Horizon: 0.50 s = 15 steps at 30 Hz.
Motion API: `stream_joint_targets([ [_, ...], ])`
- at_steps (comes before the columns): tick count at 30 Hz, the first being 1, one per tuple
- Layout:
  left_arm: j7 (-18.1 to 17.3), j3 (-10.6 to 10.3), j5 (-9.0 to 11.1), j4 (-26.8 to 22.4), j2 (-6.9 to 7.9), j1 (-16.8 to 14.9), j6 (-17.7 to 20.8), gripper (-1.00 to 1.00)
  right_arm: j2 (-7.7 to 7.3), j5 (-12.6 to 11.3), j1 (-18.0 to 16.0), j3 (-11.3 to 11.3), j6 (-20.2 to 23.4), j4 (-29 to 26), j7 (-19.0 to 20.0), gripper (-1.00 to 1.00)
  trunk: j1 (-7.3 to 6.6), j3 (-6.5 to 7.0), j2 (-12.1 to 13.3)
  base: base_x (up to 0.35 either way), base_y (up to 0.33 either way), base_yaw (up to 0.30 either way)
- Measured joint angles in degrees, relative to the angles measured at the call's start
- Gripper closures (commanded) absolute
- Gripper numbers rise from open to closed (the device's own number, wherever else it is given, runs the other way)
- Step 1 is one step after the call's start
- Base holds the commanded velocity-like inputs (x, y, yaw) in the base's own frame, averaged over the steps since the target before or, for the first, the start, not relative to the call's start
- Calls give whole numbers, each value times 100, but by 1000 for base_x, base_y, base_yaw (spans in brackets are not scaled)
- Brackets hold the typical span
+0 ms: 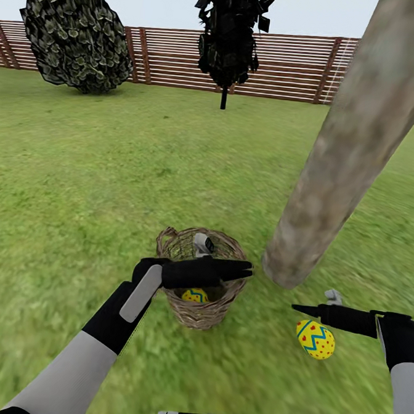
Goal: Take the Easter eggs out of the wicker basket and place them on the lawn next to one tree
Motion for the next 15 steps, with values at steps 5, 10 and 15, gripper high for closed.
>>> stream_joint_targets([
  [5,0,-1,3,9,0,0,-13,-100,-18,-100,0,-84,-5,-10,139,-100,0,0,0,0,50,0],
  [10,0,7,6,22,0,0,-17,-100,-81,-166,0,-111,5,-92,170,-100,0,0,0,1,5,0],
  [15,-22,9,7,-15,7,0,-12,-100,-52,-590,0,-429,353,-111,195,-100,-2,0,0,167,171,0],
])
